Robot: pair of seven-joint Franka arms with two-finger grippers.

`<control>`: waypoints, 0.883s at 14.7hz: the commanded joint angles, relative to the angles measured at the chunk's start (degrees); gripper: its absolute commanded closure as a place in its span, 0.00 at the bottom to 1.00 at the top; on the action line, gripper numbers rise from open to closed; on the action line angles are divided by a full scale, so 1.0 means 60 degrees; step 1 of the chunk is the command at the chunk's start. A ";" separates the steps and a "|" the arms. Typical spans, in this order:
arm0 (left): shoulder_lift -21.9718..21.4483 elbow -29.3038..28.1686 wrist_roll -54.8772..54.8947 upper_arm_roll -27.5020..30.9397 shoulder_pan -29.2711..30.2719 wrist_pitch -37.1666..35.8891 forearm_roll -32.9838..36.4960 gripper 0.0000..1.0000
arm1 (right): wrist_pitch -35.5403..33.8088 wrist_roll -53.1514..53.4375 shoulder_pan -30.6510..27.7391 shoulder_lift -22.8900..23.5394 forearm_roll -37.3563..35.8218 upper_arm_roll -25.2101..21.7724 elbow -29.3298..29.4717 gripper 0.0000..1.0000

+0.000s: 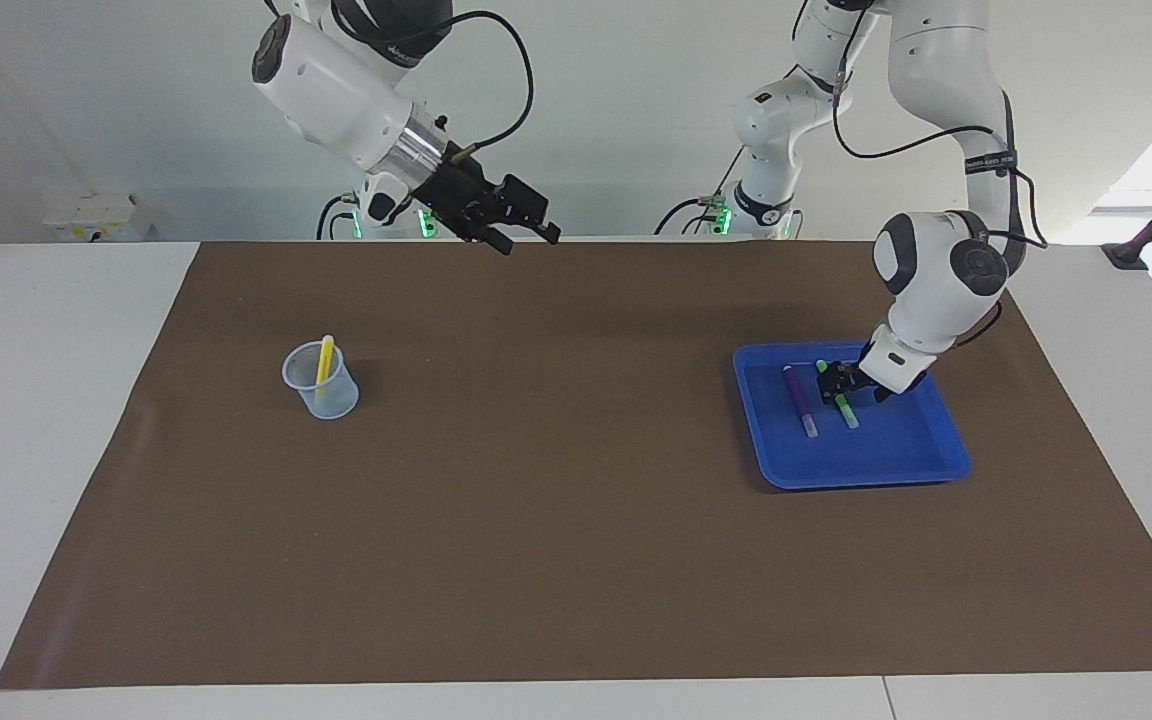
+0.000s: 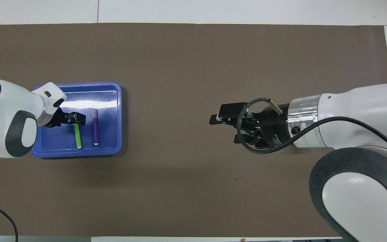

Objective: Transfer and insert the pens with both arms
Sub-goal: 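Grasp the green pen with the left gripper while the right gripper approaches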

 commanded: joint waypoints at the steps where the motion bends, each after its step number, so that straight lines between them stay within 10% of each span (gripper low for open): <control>1: -0.0072 -0.0422 0.0078 -0.0058 0.0102 0.0453 0.0198 0.16 | 0.0473 -0.0071 -0.0052 0.0228 0.0934 0.0005 -0.0193 0.00; 13: 0.0220 -0.0379 0.0078 -0.0044 0.0102 0.0717 0.0768 0.63 | 0.0751 0.0086 0.0650 0.0332 0.0979 0.0005 -0.0428 0.00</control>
